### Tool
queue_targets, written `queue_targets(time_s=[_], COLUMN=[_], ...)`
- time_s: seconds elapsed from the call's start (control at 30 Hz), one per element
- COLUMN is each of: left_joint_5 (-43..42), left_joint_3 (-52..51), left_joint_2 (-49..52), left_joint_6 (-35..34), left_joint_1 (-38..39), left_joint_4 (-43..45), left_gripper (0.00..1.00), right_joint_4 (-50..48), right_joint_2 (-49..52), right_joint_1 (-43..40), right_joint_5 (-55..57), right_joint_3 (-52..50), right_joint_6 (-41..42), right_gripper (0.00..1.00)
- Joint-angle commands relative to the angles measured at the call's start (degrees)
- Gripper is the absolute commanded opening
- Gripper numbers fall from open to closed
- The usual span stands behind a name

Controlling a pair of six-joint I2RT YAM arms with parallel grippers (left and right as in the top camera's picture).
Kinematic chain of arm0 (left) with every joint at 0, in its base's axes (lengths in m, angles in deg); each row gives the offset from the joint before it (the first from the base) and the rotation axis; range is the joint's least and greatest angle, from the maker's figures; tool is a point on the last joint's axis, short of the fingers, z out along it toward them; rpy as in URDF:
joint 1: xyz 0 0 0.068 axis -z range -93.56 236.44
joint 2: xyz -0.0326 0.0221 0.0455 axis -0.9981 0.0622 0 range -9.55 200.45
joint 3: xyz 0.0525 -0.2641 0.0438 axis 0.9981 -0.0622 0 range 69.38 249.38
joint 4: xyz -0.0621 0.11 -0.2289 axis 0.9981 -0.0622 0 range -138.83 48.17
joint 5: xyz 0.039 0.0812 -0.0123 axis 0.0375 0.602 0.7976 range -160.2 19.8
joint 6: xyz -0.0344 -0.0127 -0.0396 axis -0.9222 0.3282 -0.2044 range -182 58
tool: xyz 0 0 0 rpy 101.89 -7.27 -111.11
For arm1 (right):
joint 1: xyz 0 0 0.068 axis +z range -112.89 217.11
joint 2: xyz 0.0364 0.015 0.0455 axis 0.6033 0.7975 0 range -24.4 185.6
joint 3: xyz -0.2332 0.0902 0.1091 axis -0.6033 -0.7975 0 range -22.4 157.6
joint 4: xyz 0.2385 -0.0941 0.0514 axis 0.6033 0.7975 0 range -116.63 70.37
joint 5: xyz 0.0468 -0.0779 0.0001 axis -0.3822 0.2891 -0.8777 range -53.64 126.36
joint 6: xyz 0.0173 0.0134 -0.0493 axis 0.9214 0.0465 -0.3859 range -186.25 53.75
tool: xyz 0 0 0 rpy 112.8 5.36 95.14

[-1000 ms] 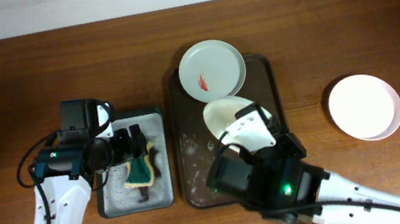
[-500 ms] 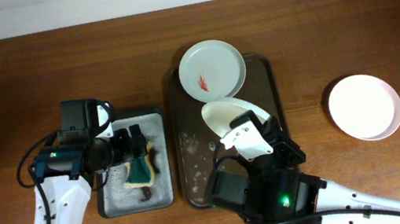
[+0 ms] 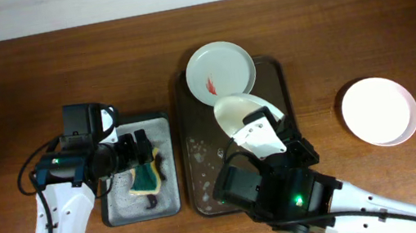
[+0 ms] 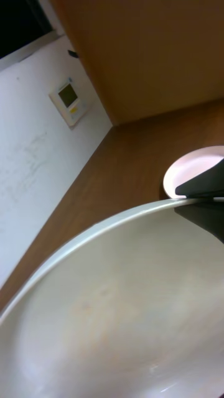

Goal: Clean dirty plates on tray and stack at the side
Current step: 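Tilt the plate upright and lift it off the tray with the right gripper, then place the plate onto the first plate beside the tray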

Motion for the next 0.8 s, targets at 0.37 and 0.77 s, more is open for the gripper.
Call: queue_targets(time_s=[0.37, 0.77], left_joint_5=[-0.6, -0.6], left_joint_3=[0.3, 0.3], left_joint_2=[-0.5, -0.5], left_joint_6=[0.5, 0.5], left_joint_1=[-0.1, -0.1], left_joint_4=[-0.1, -0.1], left_gripper=[1.00, 1.00], right_joint_4=[4.0, -2.1], right_joint_2=[0.8, 0.9], right_joint_1=[-1.6, -3.1], right_joint_5=[-3.7, -9.6], right_joint_3=[1.2, 1.2], right_joint_6=[3.4, 5.7], right_gripper=[0.04, 0.04])
